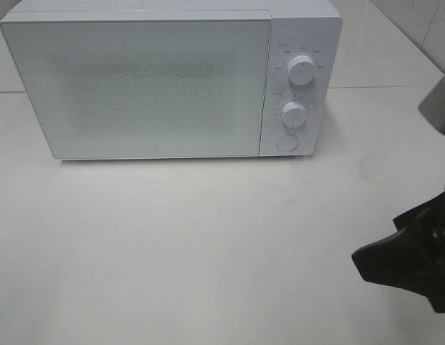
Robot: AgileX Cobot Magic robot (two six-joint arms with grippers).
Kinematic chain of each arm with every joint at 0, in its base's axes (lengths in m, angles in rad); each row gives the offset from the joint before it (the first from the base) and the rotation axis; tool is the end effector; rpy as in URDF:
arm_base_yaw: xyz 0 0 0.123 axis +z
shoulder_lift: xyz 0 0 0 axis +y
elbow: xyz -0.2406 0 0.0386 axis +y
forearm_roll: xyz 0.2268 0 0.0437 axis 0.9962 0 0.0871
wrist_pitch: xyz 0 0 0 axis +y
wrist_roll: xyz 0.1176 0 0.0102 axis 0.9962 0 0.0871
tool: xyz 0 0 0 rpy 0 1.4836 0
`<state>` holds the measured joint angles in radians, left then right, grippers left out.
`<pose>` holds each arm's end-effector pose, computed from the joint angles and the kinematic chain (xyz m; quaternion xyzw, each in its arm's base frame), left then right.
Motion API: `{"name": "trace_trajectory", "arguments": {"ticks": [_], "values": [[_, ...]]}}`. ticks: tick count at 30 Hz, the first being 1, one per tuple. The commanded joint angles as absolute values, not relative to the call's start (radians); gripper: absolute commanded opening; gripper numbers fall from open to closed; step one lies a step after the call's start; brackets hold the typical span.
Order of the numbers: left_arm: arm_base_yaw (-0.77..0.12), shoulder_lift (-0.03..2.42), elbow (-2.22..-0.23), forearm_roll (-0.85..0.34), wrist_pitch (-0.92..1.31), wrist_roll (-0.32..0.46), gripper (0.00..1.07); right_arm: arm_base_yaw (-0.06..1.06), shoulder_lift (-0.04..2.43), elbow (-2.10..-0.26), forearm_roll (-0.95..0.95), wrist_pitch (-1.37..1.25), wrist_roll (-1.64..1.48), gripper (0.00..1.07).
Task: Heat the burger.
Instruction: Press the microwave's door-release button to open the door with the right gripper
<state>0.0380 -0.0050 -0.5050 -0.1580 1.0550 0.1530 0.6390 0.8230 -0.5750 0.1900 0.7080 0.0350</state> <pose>0.0415 -0.0146 0.2581 0.0519 0.8449 -0.0283 0.5317 0.1291 0.1140 0.2235 -0.2337 0.9063 0.1912 0.2957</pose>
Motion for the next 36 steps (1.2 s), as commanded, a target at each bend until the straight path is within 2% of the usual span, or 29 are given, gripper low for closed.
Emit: {"name": "trace_trajectory", "arguments": {"ticks": [1,4,7,16,18,19,21,24,27,29,36], "values": [[0.038,-0.025,-0.503,-0.158,1.042,0.148,1.00,0.632,0.749,-0.577,0.181,0.761,0.065,0.68],[0.038,-0.025,-0.503,-0.158,1.042,0.148,1.00,0.632,0.733,-0.577,0.178,0.771,0.067,0.69],[0.038,-0.025,-0.503,-0.158,1.042,0.148,1.00,0.632,0.642,-0.577,0.133,0.814,0.108,0.80],[0.038,-0.025,-0.503,-0.158,1.042,0.148,1.00,0.609,0.511,-0.577,0.017,0.904,0.195,0.79],[0.038,-0.025,-0.503,-0.158,1.042,0.148,1.00,0.513,0.434,-0.577,0.000,0.947,0.189,0.79],[0.038,-0.025,-0.503,-0.158,1.042,0.148,1.00,0.513,0.434,-0.577,0.000,0.947,0.189,0.79],[0.038,-0.025,-0.503,-0.158,1.042,0.148,1.00,0.429,0.359,-0.577,0.000,0.972,0.174,0.77],[0.038,-0.025,-0.503,-0.158,1.042,0.148,1.00,0.368,0.291,-0.577,0.000,0.996,0.150,0.76],[0.038,-0.025,-0.503,-0.158,1.042,0.148,1.00,0.349,0.269,-0.577,0.000,1.005,0.145,0.76],[0.038,-0.025,-0.503,-0.158,1.042,0.148,1.00,0.290,0.192,-0.556,0.000,1.032,0.142,0.76],[0.038,-0.025,-0.503,-0.158,1.042,0.148,1.00,0.235,0.087,-0.507,0.000,1.036,0.142,0.76]]}}
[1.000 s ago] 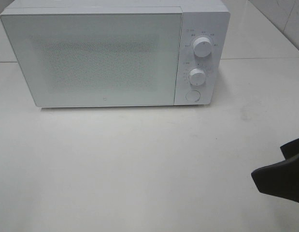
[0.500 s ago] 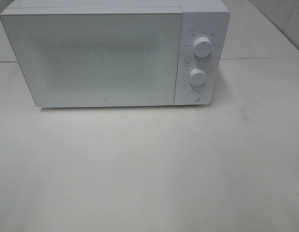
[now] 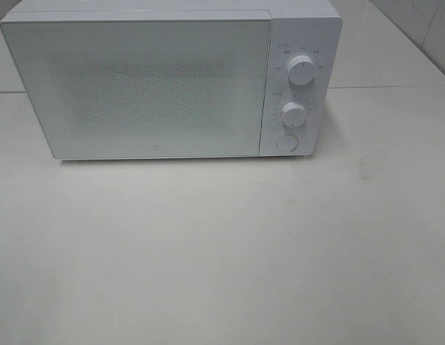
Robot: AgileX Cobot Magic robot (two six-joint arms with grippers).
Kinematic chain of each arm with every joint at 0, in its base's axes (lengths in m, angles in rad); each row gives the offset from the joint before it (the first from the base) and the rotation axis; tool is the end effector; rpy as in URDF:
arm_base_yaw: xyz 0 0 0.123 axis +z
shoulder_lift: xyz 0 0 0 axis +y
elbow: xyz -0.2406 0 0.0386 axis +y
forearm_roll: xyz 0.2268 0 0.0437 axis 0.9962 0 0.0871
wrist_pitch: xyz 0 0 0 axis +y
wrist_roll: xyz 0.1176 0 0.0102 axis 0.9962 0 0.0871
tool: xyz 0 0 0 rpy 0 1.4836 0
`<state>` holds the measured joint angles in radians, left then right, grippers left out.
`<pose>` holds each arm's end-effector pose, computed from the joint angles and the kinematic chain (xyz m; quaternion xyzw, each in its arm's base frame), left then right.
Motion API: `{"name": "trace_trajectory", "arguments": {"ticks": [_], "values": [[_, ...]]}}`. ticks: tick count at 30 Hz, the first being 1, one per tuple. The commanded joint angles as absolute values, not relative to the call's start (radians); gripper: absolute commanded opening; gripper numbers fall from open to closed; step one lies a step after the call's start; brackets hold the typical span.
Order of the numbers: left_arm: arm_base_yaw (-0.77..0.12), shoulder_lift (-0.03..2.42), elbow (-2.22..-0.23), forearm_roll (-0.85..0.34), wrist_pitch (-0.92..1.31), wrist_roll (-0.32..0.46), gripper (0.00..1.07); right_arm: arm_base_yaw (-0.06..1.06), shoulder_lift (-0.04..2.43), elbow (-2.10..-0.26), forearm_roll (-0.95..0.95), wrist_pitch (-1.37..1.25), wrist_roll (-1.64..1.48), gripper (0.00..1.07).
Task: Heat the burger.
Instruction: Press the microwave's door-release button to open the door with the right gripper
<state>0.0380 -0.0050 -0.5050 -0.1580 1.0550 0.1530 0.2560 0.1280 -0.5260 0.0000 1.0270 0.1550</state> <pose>0.0415 -0.0146 0.2581 0.0519 0.8449 -0.0283 0.5317 0.0576 0.0151 0.2592 -0.0439 0.8694 0.1004 0.4817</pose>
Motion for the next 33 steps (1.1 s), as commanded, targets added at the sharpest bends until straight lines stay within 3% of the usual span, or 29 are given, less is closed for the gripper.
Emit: {"name": "trace_trajectory", "arguments": {"ticks": [1,25,33], "values": [[0.038,-0.025,-0.503,-0.158,1.042,0.148,1.00,0.230,0.062,-0.507,0.000,1.036,0.140,0.76],[0.038,-0.023,-0.503,-0.158,1.042,0.148,1.00,0.224,-0.030,-0.508,0.000,1.035,0.135,0.75],[0.038,-0.023,-0.503,-0.158,1.042,0.148,1.00,0.224,0.074,-0.566,0.000,0.958,0.125,0.75]]}}
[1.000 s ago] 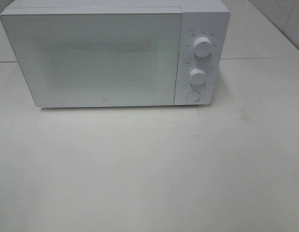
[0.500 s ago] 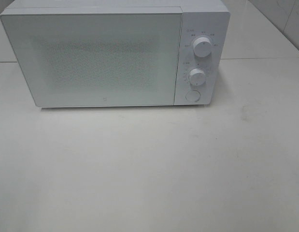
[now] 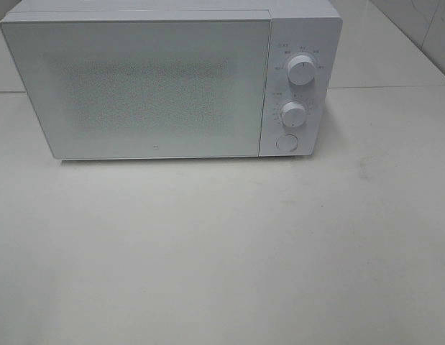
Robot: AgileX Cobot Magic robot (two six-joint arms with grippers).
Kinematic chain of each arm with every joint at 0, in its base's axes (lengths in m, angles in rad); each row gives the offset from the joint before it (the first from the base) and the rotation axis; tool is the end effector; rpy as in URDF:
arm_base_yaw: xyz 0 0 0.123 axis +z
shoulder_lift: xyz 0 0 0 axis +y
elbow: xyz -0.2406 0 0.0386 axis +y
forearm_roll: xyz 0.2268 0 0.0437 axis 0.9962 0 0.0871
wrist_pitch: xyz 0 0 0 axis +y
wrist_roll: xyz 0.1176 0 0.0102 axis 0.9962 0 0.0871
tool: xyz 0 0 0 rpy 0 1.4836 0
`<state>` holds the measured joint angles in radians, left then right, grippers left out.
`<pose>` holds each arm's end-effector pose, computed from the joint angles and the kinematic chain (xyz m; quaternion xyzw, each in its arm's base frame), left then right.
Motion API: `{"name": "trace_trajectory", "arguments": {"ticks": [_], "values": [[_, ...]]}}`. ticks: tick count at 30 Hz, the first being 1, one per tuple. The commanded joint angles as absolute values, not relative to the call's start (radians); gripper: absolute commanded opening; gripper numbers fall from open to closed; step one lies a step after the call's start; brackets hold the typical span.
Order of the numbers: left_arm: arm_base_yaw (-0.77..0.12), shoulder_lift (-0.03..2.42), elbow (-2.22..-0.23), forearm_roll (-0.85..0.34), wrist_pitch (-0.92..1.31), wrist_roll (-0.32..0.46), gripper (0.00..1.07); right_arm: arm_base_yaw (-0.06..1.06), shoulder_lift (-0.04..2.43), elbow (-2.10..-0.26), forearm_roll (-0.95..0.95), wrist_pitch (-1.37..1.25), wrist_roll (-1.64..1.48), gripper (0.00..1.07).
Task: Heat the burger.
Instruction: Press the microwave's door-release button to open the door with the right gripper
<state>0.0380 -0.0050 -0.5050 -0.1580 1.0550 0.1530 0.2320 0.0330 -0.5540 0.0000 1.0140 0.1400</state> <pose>0.0415 -0.0146 0.2581 0.0519 0.8449 -0.0283 0.5317 0.0430 0.0102 0.2736 -0.0384 0.8342 0.1017 0.5406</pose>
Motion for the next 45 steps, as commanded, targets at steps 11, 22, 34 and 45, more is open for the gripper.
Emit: {"name": "trace_trajectory", "arguments": {"ticks": [11,22,34,45], "values": [[0.038,-0.023,-0.503,-0.158,1.042,0.148,1.00,0.224,0.329,-0.561,0.000,0.711,0.123,0.75],[0.038,-0.023,-0.503,-0.158,1.042,0.148,1.00,0.224,0.570,-0.561,0.000,0.480,0.123,0.75],[0.038,-0.023,-0.503,-0.158,1.042,0.148,1.00,0.224,0.789,-0.561,0.000,0.233,0.127,0.75],[0.038,-0.023,-0.503,-0.158,1.042,0.148,1.00,0.224,1.001,-0.468,0.000,-0.277,0.099,0.75]]}}
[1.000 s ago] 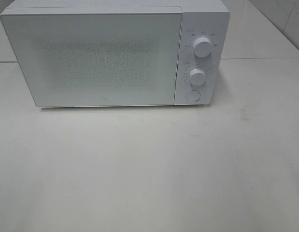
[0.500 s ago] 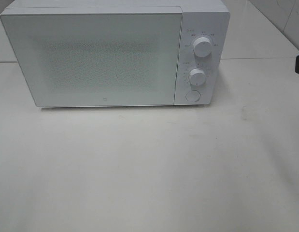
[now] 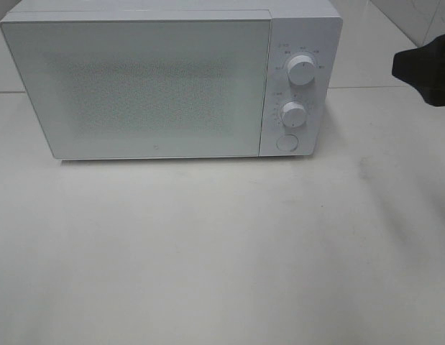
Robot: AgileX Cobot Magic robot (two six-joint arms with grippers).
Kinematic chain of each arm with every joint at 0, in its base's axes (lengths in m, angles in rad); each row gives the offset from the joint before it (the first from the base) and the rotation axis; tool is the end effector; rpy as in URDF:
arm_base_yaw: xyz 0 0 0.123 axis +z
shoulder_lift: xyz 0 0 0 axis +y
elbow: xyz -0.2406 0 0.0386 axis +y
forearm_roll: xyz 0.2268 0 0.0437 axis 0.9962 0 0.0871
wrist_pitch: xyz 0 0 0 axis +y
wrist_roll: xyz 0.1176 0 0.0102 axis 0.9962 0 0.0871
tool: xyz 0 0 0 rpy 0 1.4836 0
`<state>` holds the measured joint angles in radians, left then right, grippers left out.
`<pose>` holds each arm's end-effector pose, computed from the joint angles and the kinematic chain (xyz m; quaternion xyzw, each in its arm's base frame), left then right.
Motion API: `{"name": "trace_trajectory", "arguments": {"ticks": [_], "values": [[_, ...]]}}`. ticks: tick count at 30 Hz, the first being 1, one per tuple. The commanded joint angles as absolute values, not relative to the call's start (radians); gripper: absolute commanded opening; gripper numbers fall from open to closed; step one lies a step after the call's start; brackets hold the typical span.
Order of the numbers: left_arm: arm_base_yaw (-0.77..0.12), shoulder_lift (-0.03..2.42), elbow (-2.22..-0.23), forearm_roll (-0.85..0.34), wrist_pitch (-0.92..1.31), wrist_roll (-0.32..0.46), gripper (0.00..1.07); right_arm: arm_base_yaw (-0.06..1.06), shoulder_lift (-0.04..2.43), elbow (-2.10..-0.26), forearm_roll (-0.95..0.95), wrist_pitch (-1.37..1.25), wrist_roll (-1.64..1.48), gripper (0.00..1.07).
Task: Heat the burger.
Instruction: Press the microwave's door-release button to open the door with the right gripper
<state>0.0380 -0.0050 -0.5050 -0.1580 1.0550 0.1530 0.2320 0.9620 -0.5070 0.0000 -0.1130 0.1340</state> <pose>0.0415 -0.0146 0.2581 0.0519 0.8449 -0.0283 0.5317 0.2250 0.0532 0.2522 -0.0388 0.7903 0.1113 0.6013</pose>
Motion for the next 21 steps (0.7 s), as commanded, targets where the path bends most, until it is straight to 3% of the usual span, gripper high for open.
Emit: {"name": "trace_trajectory", "arguments": {"ticks": [1,7,14,21], "values": [[0.038,-0.023,-0.503,-0.158,1.042,0.148,1.00,0.224,1.020,-0.453,0.000,-0.336,0.084,0.75],[0.038,-0.023,-0.503,-0.158,1.042,0.148,1.00,0.225,1.117,-0.406,0.012,-0.517,0.000,0.75],[0.038,-0.023,-0.503,-0.158,1.042,0.148,1.00,0.228,1.229,-0.349,0.173,-0.768,-0.143,0.75],[0.038,-0.023,-0.503,-0.158,1.042,0.148,1.00,0.228,1.299,-0.316,0.281,-0.814,-0.170,0.75]]}}
